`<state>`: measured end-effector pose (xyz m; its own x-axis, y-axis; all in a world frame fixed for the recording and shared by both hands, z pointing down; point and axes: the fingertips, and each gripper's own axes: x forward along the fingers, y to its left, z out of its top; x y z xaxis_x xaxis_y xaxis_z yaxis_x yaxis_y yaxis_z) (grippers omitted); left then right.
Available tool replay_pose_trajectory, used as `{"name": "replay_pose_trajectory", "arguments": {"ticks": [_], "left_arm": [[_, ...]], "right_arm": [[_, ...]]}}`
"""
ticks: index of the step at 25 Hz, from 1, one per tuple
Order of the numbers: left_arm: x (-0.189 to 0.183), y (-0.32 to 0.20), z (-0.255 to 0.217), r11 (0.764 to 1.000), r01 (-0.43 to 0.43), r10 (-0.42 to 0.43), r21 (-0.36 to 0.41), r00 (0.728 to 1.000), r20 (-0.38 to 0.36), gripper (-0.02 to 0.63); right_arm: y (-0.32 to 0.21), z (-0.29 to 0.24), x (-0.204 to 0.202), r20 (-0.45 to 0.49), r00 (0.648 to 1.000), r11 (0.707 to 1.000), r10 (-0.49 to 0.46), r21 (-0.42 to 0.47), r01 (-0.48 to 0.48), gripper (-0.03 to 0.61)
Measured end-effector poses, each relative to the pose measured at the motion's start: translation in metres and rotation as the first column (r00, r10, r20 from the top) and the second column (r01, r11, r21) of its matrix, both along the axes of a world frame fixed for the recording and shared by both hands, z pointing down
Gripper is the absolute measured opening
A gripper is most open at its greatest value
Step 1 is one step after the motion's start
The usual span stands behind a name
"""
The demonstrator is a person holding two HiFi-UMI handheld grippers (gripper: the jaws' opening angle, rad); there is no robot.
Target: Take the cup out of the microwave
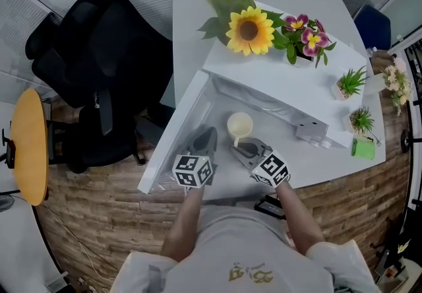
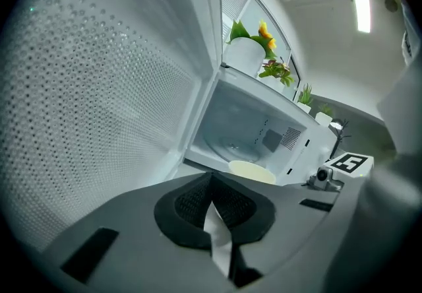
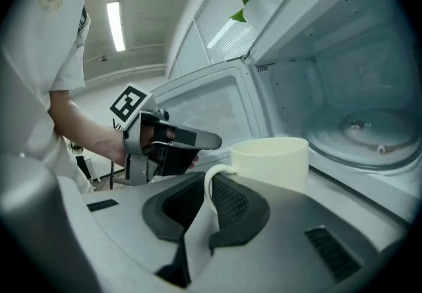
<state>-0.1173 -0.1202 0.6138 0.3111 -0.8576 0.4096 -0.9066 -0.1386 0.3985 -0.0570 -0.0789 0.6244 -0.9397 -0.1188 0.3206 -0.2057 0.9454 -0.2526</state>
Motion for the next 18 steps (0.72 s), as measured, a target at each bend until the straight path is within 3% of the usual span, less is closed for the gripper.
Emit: {"name": "replay_pose_trajectory", "arguments": {"ticks": [9, 18], "left_arm": [[0.001, 0.002, 0.005, 1.000, -0.013, 0.013, -0.010, 1.000, -0.005, 0.012], [0.002, 0.003, 0.004, 1.000, -0.028, 0.027, -0.003, 1.000, -0.009, 0.012]], "right_arm": [[-0.001, 0.020, 0.012, -0.069, 0.998, 1.000, -0.010, 0.012, 0.011, 0.057], [-0.004, 0.023, 0.015, -0.051, 0.998, 0.999, 0.026, -0.036, -0.028, 0.074]]}}
